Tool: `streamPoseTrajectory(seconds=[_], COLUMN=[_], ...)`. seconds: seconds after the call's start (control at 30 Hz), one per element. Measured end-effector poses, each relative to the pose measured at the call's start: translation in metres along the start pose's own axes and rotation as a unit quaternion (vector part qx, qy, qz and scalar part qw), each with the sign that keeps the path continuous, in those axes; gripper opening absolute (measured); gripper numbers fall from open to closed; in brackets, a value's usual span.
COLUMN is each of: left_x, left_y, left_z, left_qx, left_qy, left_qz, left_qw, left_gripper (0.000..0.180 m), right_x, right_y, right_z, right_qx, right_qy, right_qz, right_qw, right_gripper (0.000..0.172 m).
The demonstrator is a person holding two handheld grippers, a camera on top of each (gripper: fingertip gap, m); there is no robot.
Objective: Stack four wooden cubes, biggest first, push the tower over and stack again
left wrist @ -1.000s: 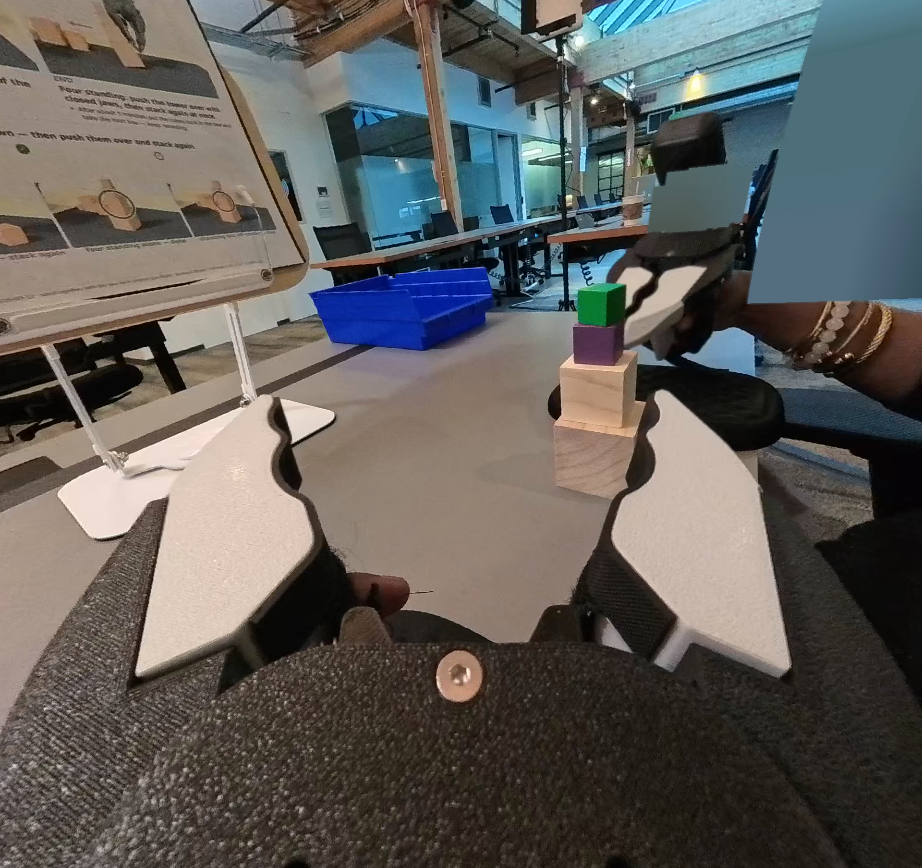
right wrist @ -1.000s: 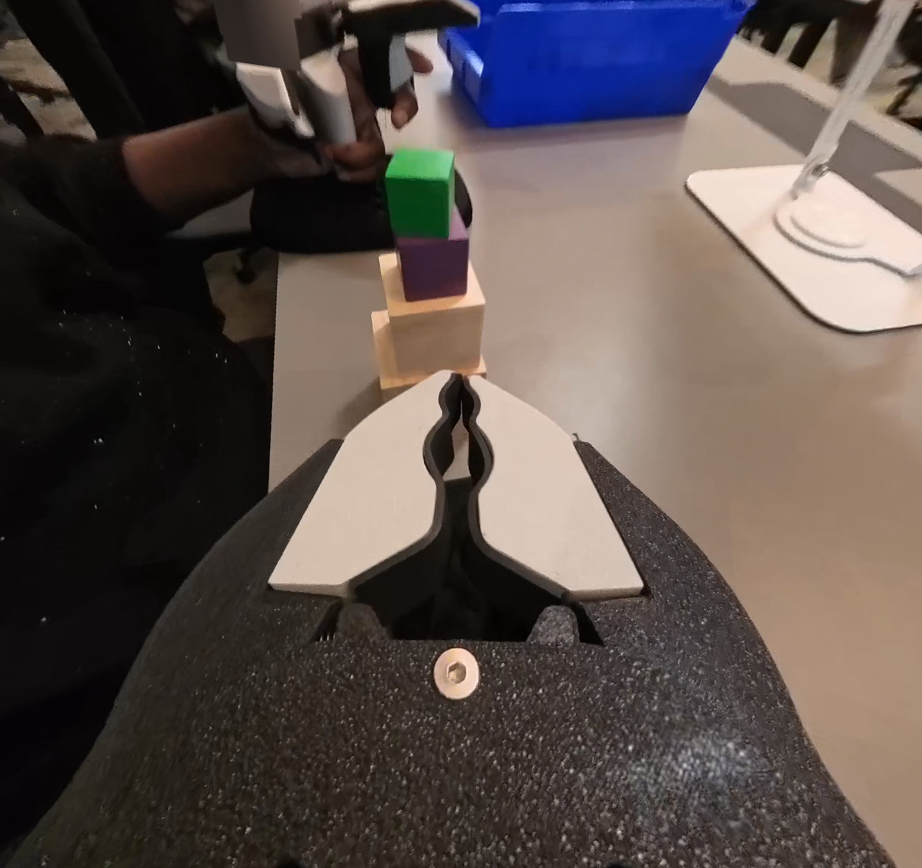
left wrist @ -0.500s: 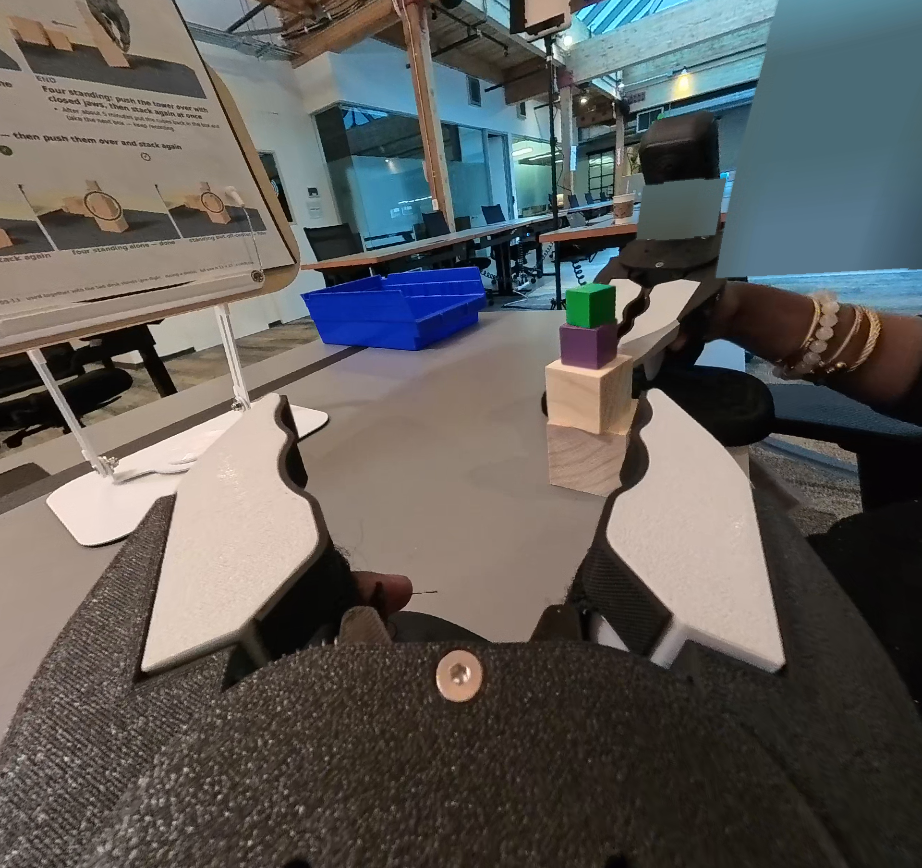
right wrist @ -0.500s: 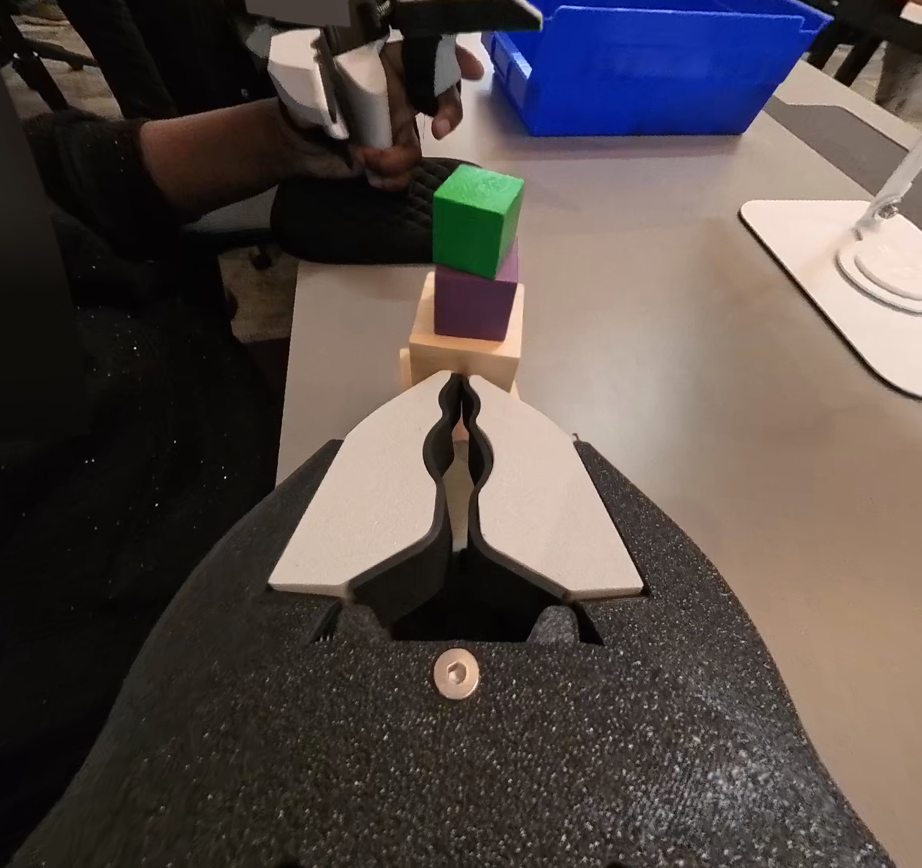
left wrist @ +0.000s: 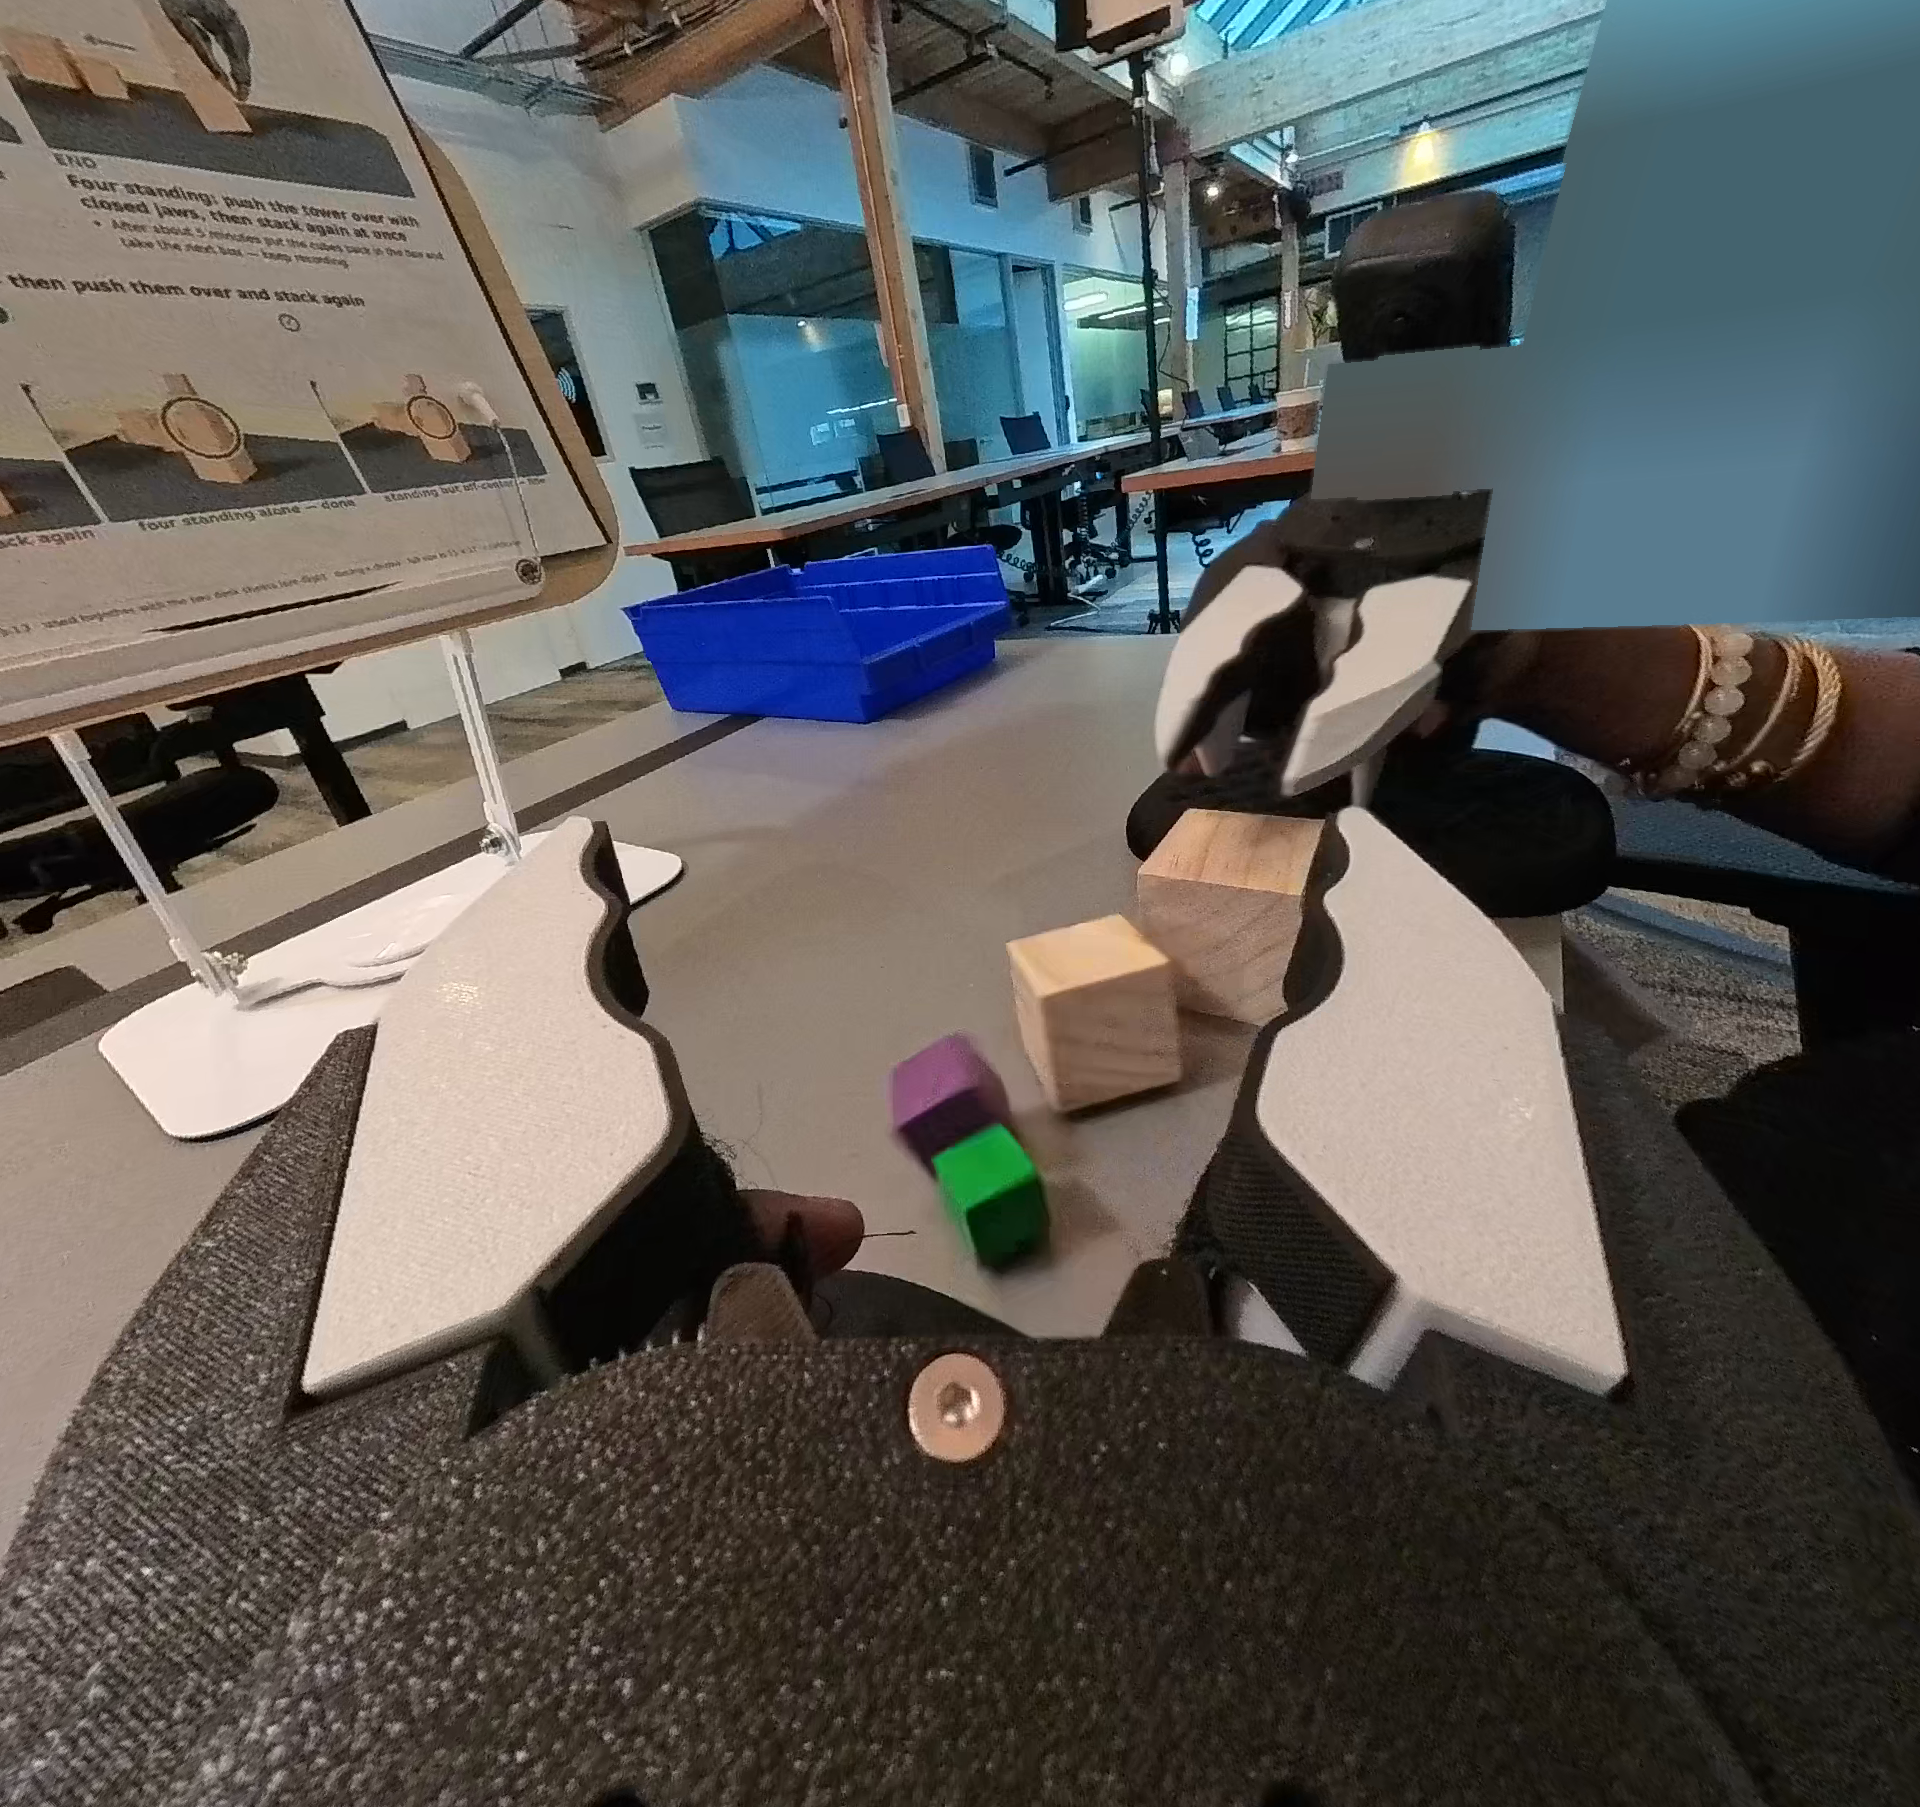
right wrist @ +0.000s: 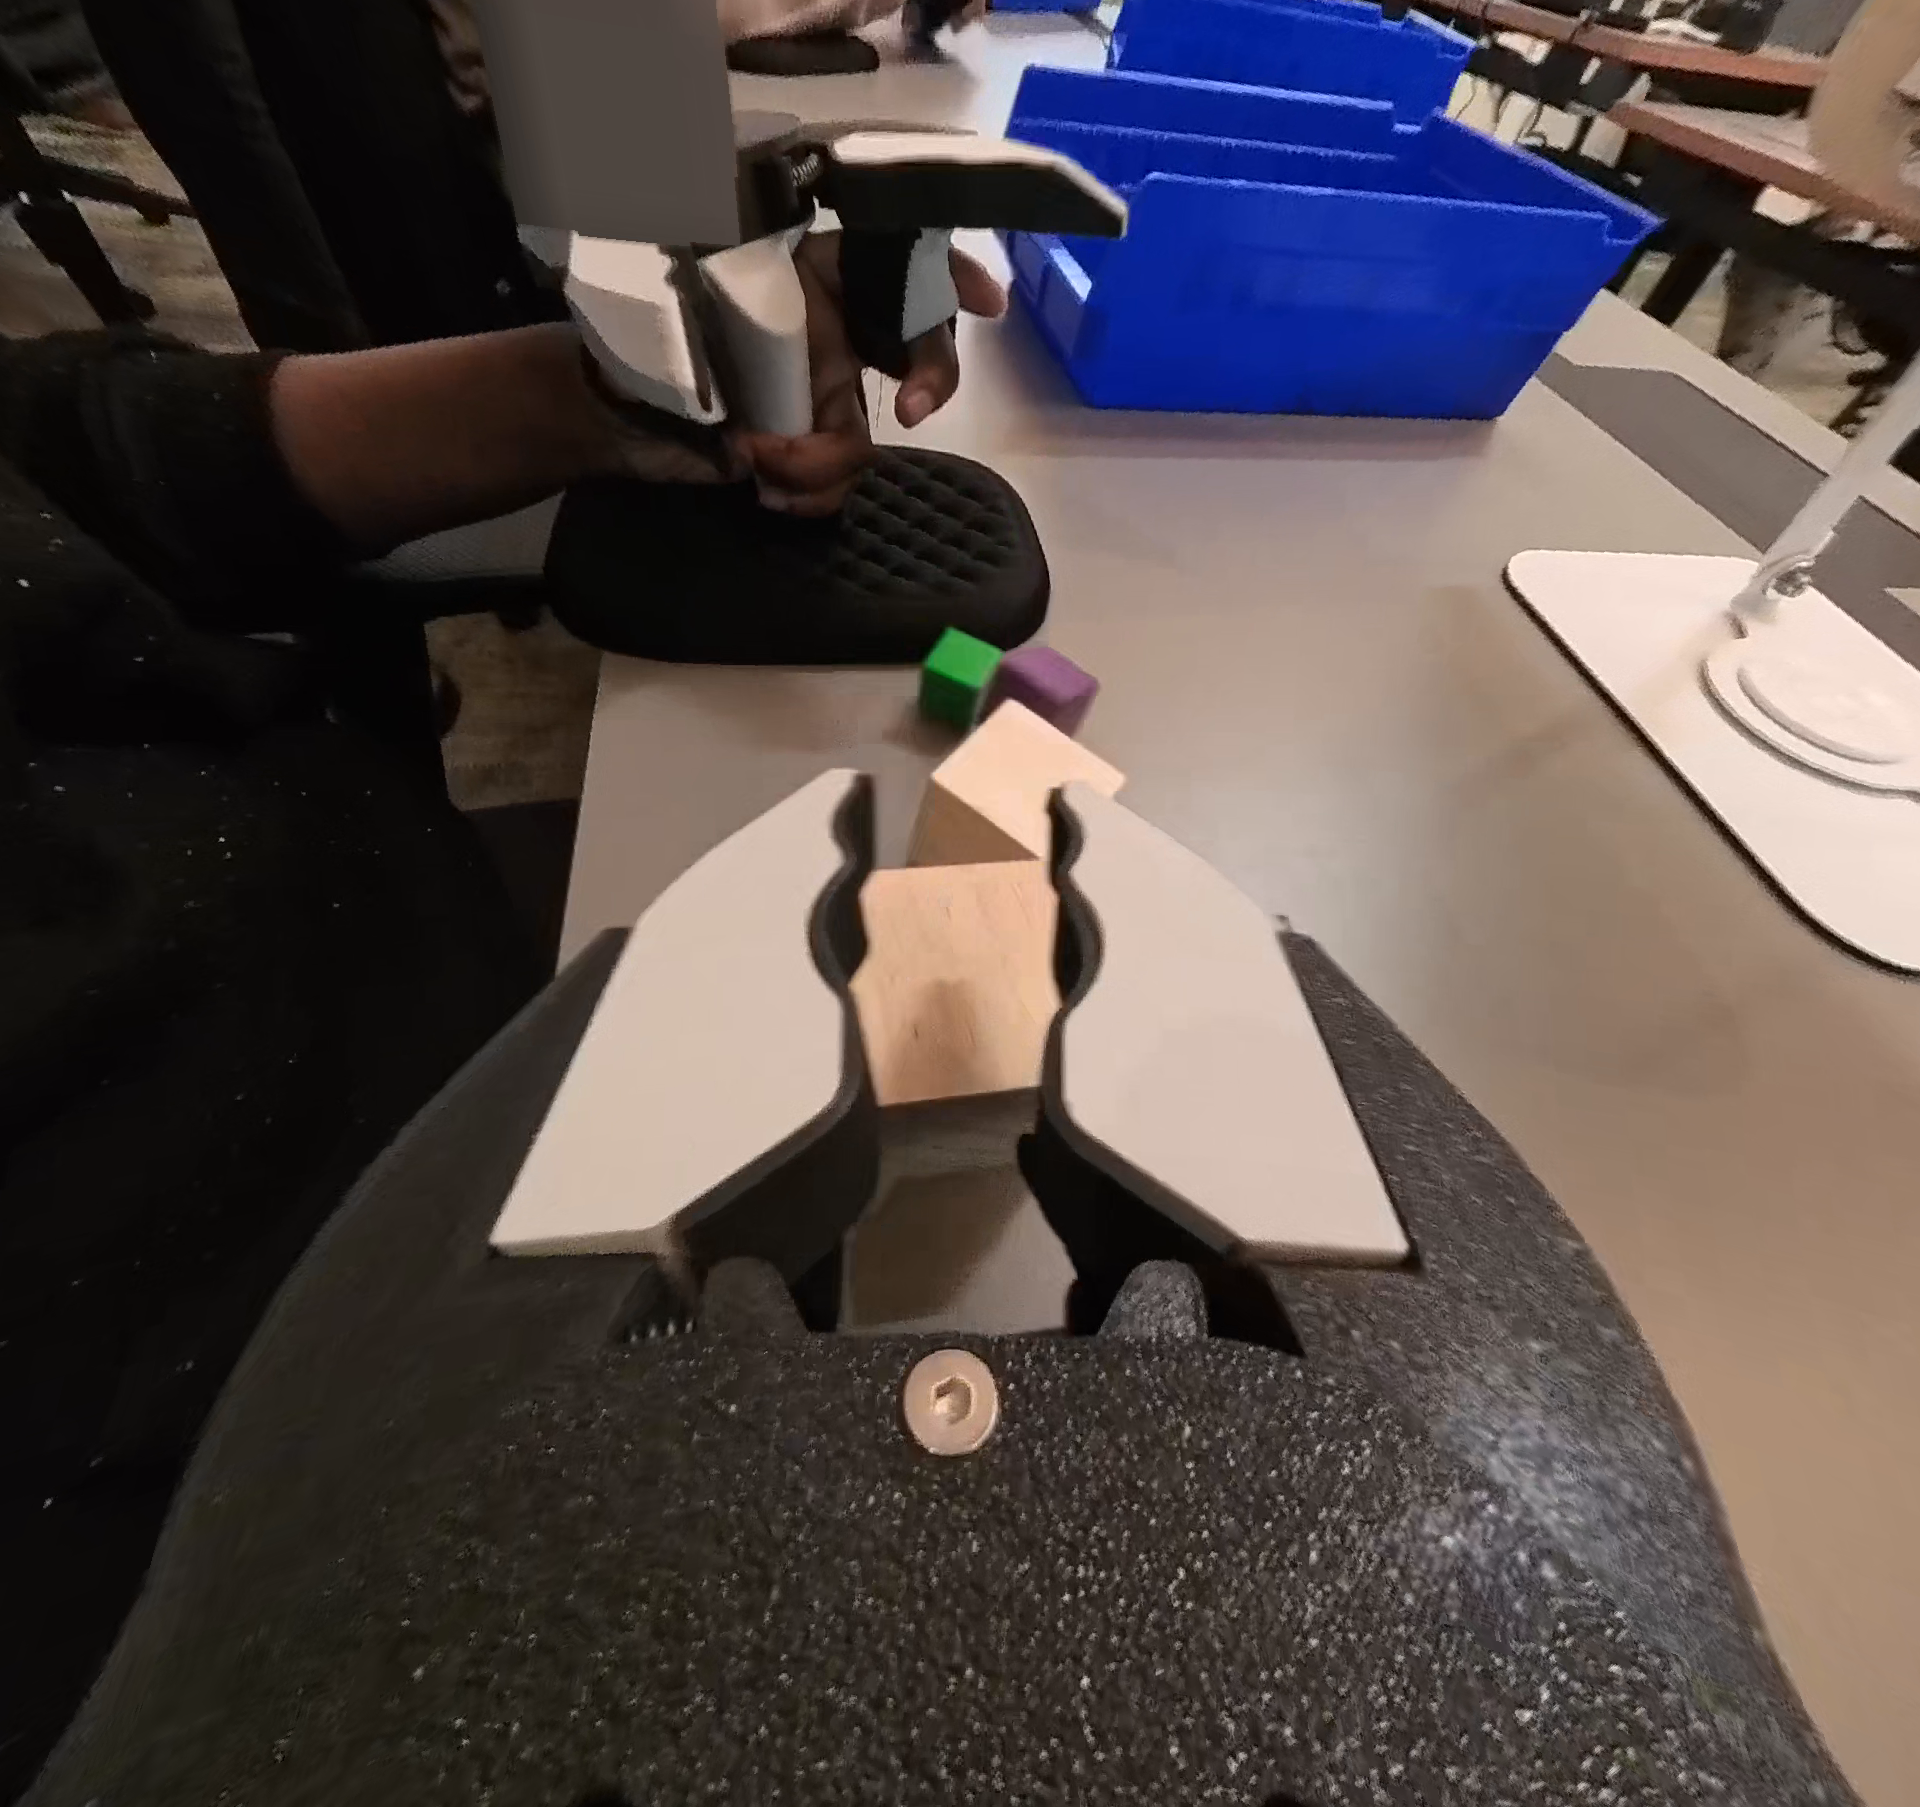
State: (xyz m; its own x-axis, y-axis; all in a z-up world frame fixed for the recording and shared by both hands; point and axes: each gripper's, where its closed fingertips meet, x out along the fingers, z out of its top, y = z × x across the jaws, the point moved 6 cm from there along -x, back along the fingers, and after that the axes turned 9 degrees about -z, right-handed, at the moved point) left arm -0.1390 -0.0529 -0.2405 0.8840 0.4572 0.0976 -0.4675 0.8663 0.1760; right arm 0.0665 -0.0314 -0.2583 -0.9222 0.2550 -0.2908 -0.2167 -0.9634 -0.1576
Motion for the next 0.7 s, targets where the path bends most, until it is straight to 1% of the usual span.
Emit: streamPoseTrajectory(seconds=[0.03, 0.1, 0.13, 0.2, 0.33, 0.53, 0.7], left_x=[0.0, 0.0, 0.0, 0.0, 0.0, 0.0, -0.001], left_y=[0.0, 0.0, 0.0, 0.0, 0.0, 0.001, 0.001], left_z=[0.0, 0.0, 0.0, 0.0, 0.0, 0.0, 0.0], left_qx=[0.0, 0.0, 0.0, 0.0, 0.0, -0.001, -0.003], left_qy=[0.0, 0.0, 0.0, 0.0, 0.0, -0.002, -0.004], left_qz=[0.0, -0.001, 0.0, -0.001, 0.001, 0.002, 0.003], left_qw=[1.0, 1.0, 1.0, 1.0, 1.0, 1.0, 1.0], left_gripper=[0.121, 0.121, 0.121, 0.121, 0.121, 0.12, 0.12], right_x=[-0.003, -0.008, -0.011, -0.016, -0.021, -0.031, -0.028], right_y=[-0.002, -0.006, -0.006, -0.005, -0.005, -0.011, -0.01], right_z=[0.002, 0.003, 0.003, 0.0, -0.011, -0.009, -0.009], right_qx=[0.003, 0.003, 0.001, 0.001, 0.042, 0.076, 0.075], right_qy=[-0.007, -0.015, -0.016, -0.008, -0.018, -0.075, -0.052], right_qz=[-0.005, -0.018, -0.017, 0.001, 0.038, 0.042, 0.054], right_qw=[1.0, 1.0, 1.0, 1.0, 0.998, 0.993, 0.994], right_gripper=[0.045, 0.068, 0.075, 0.083, 0.108, 0.109, 0.108])
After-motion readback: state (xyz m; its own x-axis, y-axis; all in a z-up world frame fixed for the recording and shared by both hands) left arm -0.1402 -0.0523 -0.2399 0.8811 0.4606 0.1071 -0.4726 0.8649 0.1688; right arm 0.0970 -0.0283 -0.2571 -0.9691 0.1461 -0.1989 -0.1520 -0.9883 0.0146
